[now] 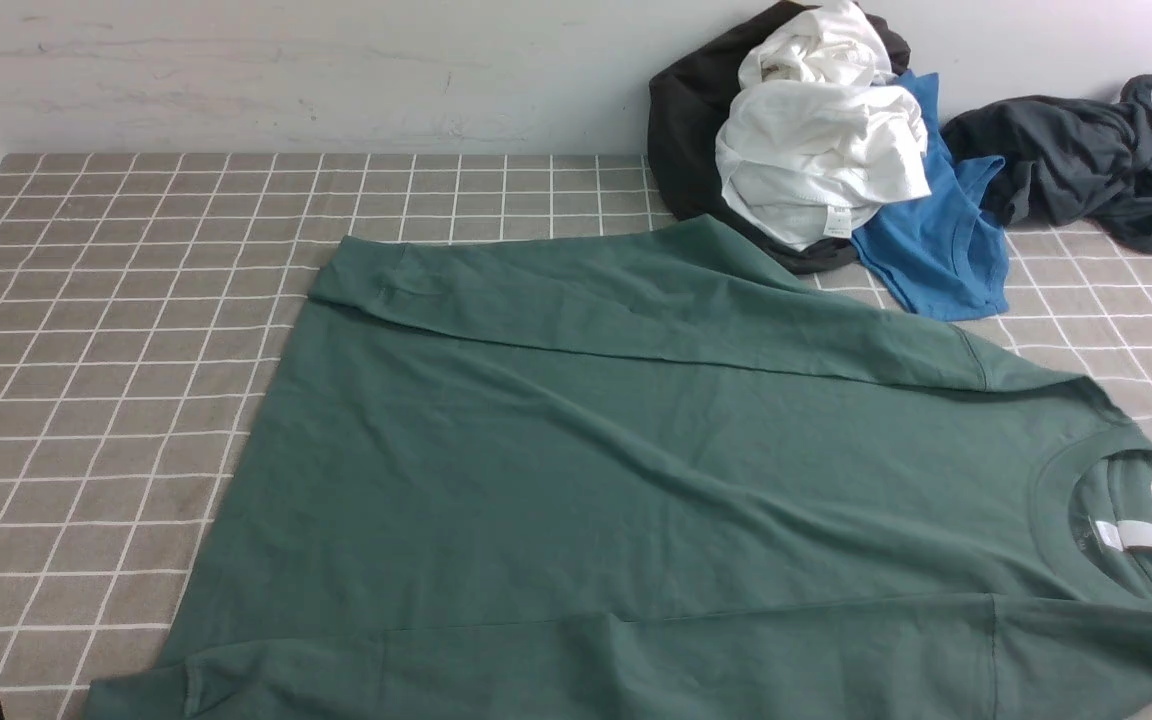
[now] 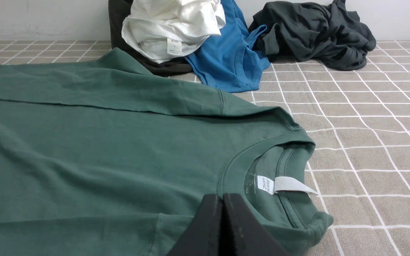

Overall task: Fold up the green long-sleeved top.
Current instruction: Use the left arm to clamp the cuff closest to it

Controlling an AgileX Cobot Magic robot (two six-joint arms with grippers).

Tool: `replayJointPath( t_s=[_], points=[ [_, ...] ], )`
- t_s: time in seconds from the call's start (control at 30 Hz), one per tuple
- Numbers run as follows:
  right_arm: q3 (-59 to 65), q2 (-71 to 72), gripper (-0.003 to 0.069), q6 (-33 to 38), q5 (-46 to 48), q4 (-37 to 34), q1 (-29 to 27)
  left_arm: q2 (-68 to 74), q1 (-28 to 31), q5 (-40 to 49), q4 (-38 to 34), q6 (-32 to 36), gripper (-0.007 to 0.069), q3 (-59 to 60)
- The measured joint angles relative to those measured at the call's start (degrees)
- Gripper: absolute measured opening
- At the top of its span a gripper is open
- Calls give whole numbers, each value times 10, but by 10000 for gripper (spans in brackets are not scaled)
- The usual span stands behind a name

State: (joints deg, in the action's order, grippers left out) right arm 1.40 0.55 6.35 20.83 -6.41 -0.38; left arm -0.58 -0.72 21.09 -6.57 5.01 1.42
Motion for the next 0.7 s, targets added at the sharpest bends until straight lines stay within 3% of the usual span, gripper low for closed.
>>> replayJointPath(
  t_s=[0.37, 0.7],
  points=[
    [0, 0, -14, 0, 0, 0, 0, 0, 0, 0, 1, 0, -6, 0],
    [0, 0, -14, 0, 0, 0, 0, 0, 0, 0, 57, 13, -6, 0]
  ],
)
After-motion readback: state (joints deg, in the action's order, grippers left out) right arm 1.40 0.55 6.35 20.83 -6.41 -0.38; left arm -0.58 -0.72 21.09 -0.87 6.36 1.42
